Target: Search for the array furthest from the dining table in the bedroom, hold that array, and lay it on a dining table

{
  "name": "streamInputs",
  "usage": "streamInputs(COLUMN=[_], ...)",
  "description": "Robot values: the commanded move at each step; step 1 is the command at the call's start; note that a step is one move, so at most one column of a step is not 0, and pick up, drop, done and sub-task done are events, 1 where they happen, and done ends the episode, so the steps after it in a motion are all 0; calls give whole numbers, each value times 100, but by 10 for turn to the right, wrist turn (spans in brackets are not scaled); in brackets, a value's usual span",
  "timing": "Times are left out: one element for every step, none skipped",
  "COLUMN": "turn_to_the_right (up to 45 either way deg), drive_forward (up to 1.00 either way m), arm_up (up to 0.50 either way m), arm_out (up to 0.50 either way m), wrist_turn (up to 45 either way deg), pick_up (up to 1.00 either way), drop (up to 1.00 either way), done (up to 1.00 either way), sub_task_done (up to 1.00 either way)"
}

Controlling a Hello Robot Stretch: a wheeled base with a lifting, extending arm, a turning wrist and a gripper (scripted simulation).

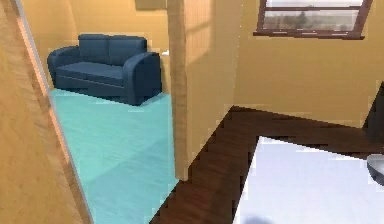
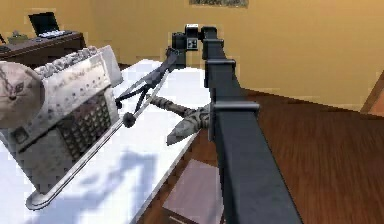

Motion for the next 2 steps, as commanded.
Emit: streamInputs(turn_to_the_right=[0, 0], drive_forward=[0, 0], arm_up=[0, -4], arm_out=[0, 0], wrist_turn=[390, 0], pick_up=[0, 0], drop=[0, 0], done=[0, 0], sub_task_done=[0, 0])
